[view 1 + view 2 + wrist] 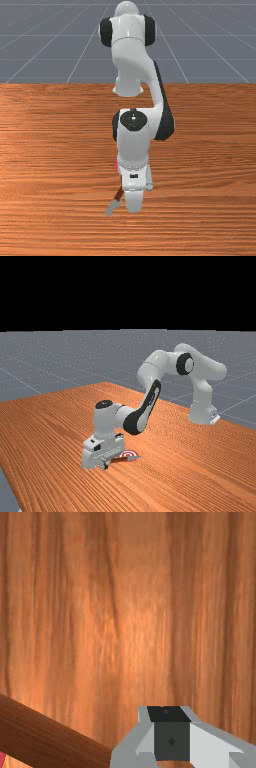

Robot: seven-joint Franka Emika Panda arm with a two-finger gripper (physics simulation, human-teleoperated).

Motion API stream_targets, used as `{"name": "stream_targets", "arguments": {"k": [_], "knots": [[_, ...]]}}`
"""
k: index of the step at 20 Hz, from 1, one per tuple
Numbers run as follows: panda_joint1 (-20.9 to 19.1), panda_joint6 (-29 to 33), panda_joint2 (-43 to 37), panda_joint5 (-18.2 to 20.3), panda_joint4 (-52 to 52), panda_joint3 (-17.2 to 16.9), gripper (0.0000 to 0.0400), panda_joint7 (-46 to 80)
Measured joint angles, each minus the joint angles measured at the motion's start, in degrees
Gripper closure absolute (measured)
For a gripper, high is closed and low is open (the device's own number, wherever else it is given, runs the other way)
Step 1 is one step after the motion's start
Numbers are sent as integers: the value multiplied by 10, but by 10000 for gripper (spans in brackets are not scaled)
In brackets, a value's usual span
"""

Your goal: Pick up the pen and put it to the marker

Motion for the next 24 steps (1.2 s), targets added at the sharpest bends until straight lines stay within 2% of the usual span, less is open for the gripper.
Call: {"name": "stream_targets", "arguments": {"k": [2,3,4,5,7,8,9,10,11,12,13,17,18,21,23,24], "knots": [[-3,1,-3,2,-4,2,400,-2],[4,0,-3,-8,-3,-10,400,6],[-2,20,-22,11,-41,-6,400,33],[29,38,-49,-38,-93,-44,400,47],[39,115,-128,-48,-249,-55,400,64],[26,161,-171,-36,-332,-40,400,50],[26,199,-207,-37,-407,-41,400,52],[1,171,-227,-15,-438,-13,360,23],[1,186,-249,-16,-479,-14,299,25],[2,204,-265,-18,-513,-15,347,27],[0,272,-282,-32,-563,-14,400,9],[-32,273,-282,-36,-564,-9,400,-37],[-27,309,-304,-28,-593,-21,400,-6],[-37,263,-407,-17,-630,-10,400,-17],[-40,178,-455,-7,-612,-4,400,-25],[-30,146,-458,-30,-598,-13,400,-4]]}}
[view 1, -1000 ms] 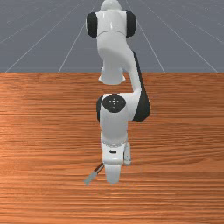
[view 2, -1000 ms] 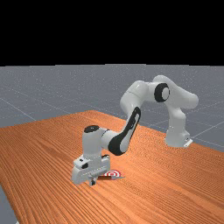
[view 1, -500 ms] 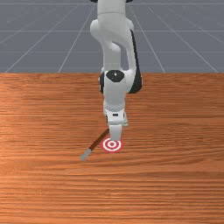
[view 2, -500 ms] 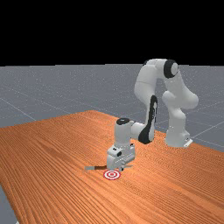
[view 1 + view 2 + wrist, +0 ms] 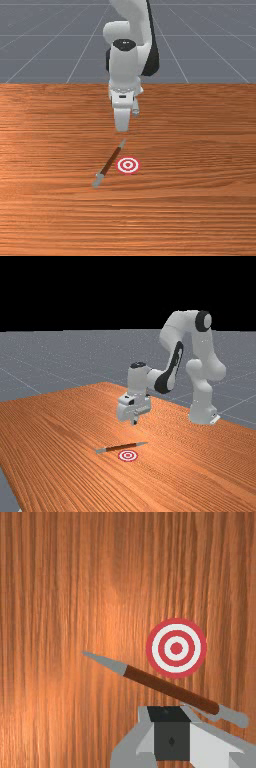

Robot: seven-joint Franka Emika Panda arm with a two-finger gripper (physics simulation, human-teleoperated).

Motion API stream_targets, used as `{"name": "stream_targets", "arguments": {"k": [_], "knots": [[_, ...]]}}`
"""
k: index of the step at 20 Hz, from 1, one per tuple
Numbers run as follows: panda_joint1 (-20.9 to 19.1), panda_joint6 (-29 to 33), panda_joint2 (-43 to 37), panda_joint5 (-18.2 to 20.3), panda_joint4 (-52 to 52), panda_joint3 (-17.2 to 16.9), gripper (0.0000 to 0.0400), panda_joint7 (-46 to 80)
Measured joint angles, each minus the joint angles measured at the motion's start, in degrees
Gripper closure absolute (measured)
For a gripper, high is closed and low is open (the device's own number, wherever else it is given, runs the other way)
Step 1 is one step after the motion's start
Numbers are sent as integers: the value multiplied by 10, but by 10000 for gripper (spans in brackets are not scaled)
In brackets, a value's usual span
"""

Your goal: Pick up the pen and put it to the marker

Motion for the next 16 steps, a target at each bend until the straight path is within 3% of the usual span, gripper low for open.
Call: {"name": "stream_targets", "arguments": {"k": [1,4,6,7,8,10,12,15,16], "knots": [[-2,-10,13,25,25,3,400,15],[9,-81,118,30,200,-5,400,48],[24,-97,141,25,239,1,400,54],[0,-97,143,50,240,25,400,-9],[-9,-94,143,23,241,22,400,-67],[-62,-101,155,27,261,26,400,-179],[-95,-109,167,37,281,9,400,-183],[-94,-127,179,38,300,-6,400,-141],[-91,-93,182,44,286,-11,400,-114]]}}
